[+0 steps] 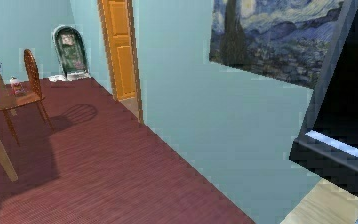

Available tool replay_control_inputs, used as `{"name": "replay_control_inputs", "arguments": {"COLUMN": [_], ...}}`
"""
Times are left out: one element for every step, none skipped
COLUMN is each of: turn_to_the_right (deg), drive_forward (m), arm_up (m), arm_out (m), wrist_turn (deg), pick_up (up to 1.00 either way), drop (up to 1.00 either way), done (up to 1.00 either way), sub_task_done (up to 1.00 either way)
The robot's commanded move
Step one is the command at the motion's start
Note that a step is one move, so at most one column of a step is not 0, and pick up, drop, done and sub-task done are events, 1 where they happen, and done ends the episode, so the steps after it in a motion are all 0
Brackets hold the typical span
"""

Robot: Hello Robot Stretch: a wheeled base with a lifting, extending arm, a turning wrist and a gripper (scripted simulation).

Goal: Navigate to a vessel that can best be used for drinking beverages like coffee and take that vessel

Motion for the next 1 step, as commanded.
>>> {"name": "replay_control_inputs", "arguments": {"turn_to_the_right": [0.0], "drive_forward": [0.0], "arm_up": [0.0], "arm_out": [0.0], "wrist_turn": [45.0], "pick_up": [0.0], "drop": [0.0], "done": [0.0], "sub_task_done": [0.0]}}
